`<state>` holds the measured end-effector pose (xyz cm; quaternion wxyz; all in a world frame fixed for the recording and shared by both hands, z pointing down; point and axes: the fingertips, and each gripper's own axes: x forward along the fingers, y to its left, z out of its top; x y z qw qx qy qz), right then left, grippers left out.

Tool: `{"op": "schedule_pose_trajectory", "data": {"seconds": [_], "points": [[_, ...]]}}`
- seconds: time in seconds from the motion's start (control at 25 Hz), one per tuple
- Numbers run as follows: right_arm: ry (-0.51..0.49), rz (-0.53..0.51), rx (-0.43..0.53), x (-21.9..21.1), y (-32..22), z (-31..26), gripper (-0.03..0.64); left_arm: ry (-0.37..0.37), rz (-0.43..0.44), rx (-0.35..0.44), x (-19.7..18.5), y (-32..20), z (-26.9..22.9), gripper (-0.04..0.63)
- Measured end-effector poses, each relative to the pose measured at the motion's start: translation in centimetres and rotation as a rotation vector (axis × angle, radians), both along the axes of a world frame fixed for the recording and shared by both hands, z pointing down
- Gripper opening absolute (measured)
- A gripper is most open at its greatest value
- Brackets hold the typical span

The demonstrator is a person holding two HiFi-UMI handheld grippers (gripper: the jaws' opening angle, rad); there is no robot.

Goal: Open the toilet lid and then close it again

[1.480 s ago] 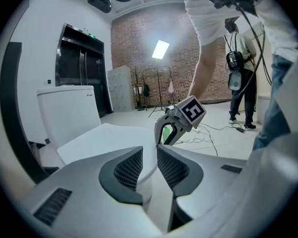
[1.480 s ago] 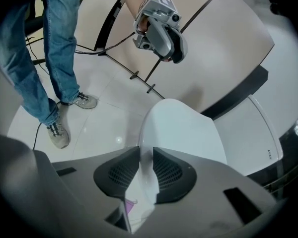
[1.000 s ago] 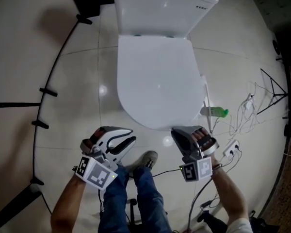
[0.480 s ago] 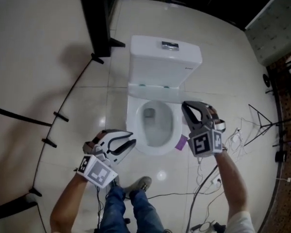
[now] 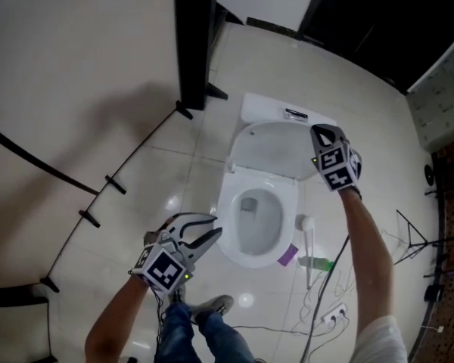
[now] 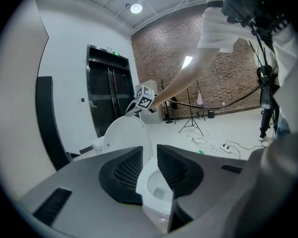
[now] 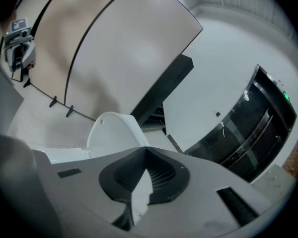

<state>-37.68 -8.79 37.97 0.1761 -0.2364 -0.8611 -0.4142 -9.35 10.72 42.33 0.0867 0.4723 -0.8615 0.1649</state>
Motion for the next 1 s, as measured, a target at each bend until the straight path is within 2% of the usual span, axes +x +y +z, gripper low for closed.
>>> {"op": "schedule_pose_trajectory", "data": {"seconds": [0.16, 0.24, 0.4, 0.56, 0.64, 0.72, 0.88, 1.0], "points": [[0.051, 0.080, -0.056, -3.0, -0.5, -0.1, 0.000, 0.022, -0.046, 0.016, 0.7, 0.5, -0.2, 0.083], [0.069, 0.076, -0.058, -3.4, -0.4, -0.1, 0.000, 0.030, -0.066, 0.024, 0.7, 0.9, -0.3, 0.083], [0.029, 0.076, -0.071, -2.9, -0.9, -0.6, 0.003, 0.044, -0.104, 0.051, 0.6, 1.3, -1.8, 0.083], [-0.038, 0.111, -0.263, -1.8, -0.8, -3.9, 0.003, 0.109, -0.196, 0.215, -1.2, 2.6, -5.0, 0.084], [-0.062, 0.068, -0.329, 0.6, -0.5, -6.5, 0.003, 0.114, -0.214, 0.245, -2.3, 3.1, -7.1, 0.083], [-0.081, 0.014, -0.393, 4.7, -0.2, -9.9, 0.003, 0.095, -0.200, 0.237, -2.7, 3.0, -10.0, 0.083], [-0.070, -0.052, -0.529, 15.2, 0.2, -16.1, 0.003, 0.078, -0.141, 0.233, -2.2, 1.1, -17.0, 0.083], [-0.082, -0.044, -0.609, 22.8, -0.7, -18.9, 0.003, 0.039, -0.088, 0.225, -0.6, -0.8, -21.8, 0.083]]}}
